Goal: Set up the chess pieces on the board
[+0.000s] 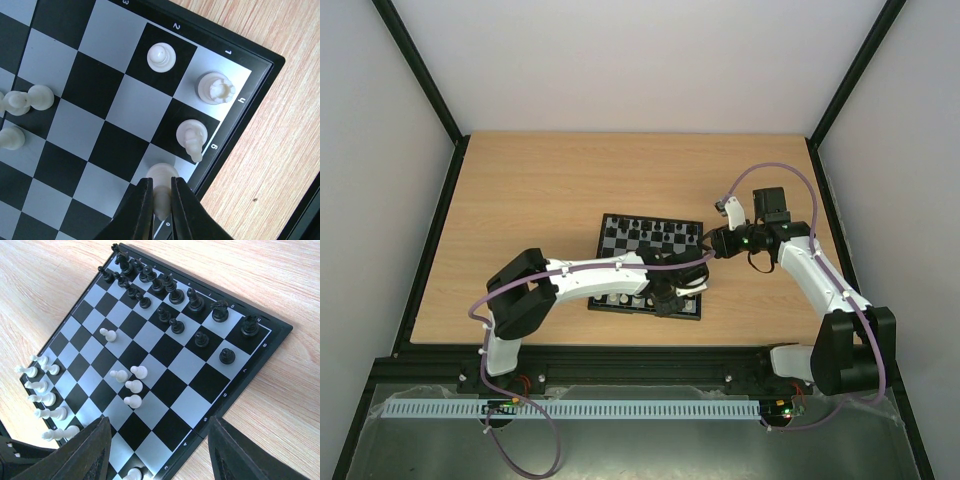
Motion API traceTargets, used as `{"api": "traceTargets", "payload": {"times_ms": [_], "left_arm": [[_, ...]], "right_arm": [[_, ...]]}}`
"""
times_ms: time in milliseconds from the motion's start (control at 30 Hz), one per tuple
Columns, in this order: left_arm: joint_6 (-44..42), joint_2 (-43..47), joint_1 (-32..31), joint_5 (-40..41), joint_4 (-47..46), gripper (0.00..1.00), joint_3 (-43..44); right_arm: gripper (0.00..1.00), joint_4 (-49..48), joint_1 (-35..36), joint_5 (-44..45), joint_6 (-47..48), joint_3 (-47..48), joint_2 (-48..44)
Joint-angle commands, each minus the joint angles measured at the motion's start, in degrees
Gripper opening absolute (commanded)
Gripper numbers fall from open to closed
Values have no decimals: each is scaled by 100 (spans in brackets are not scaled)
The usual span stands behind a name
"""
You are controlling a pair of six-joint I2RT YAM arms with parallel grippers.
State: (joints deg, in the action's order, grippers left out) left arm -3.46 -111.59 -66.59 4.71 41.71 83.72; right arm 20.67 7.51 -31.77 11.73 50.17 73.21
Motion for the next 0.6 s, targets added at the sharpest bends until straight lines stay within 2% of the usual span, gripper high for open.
{"api": "traceTargets", "payload": {"times_ms": [0,333,567], "left_arm": [[29,-32,-17,-58,110,7,-48],[52,-73,13,-52,-46,9,-149],[56,-84,41,-127,-62,19,-204]], "right_arm": [[54,143,-13,-172,75,-46,-96],[54,155,-13,-184,119,-68,-96],[54,172,-14,-215,128,-62,-61]]}}
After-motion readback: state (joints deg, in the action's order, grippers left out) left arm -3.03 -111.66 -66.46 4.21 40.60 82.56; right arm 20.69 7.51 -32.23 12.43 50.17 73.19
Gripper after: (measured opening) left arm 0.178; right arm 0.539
